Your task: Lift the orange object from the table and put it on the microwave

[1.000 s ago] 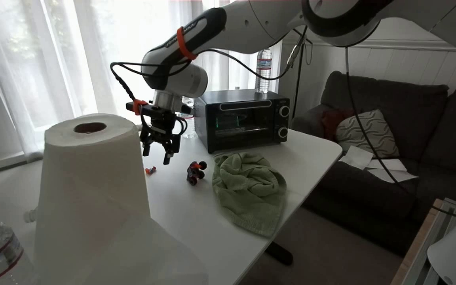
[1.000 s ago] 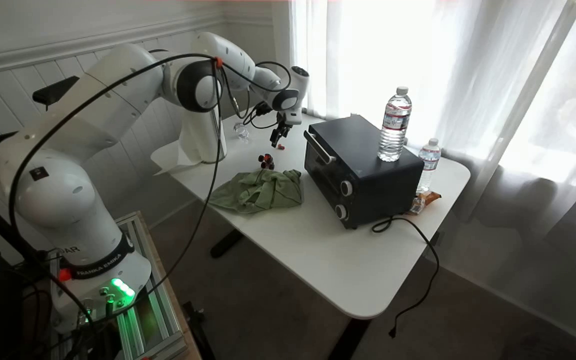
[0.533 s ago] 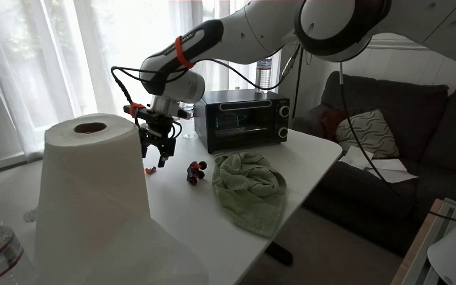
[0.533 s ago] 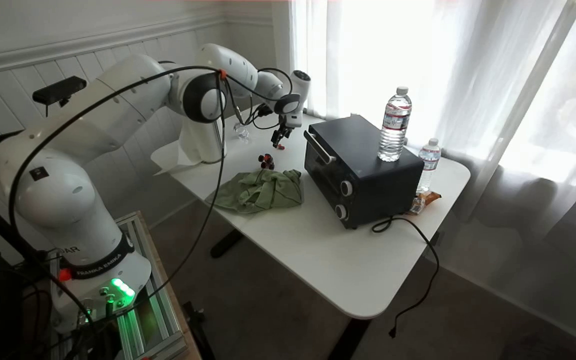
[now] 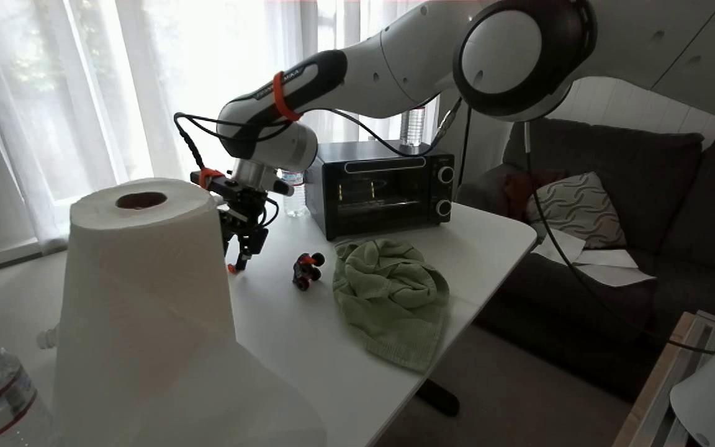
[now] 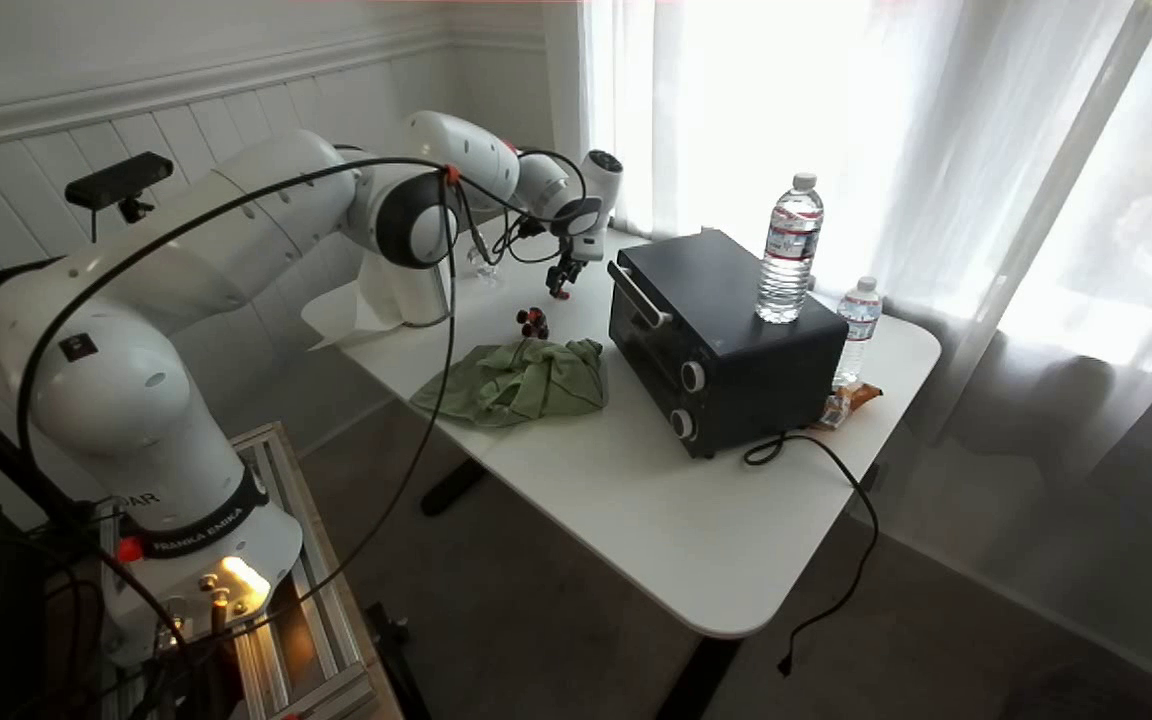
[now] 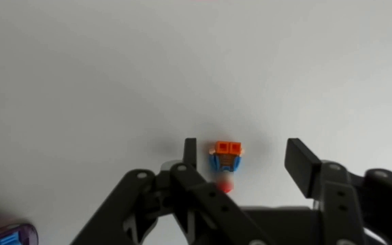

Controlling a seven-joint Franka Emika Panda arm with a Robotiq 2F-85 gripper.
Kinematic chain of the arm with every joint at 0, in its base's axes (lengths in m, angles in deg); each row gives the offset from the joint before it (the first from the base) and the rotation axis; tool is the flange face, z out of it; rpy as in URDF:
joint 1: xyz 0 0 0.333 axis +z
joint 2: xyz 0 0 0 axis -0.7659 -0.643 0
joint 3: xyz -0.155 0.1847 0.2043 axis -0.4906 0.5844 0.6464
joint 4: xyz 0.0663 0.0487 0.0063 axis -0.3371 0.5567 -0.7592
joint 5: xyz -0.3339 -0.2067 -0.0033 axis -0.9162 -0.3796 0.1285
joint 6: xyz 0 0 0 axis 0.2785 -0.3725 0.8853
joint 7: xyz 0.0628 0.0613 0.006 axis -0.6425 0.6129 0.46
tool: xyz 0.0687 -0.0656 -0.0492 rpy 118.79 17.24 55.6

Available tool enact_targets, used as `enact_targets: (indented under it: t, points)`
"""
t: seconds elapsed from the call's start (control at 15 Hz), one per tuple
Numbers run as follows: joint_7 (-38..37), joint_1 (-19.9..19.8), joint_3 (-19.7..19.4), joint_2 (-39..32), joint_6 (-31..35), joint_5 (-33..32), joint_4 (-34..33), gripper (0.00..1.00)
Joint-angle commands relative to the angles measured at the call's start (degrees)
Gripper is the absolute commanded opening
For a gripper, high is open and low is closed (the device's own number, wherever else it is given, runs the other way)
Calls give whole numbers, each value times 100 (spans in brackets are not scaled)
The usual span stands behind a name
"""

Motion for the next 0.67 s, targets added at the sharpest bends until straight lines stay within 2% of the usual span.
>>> enact_targets:
  t: [0.0, 0.13, 0.33, 0.53, 0.6]
  points:
    - [-125, -19, 94, -313, -176, 84, -509, 61]
    - [-136, -13, 91, -368, -216, 66, -600, 56]
    - [-144, -13, 88, -438, -290, 51, -725, 55]
    - [-147, -12, 85, -487, -338, 42, -816, 39]
    - [-152, -12, 84, -501, -364, 40, -849, 38]
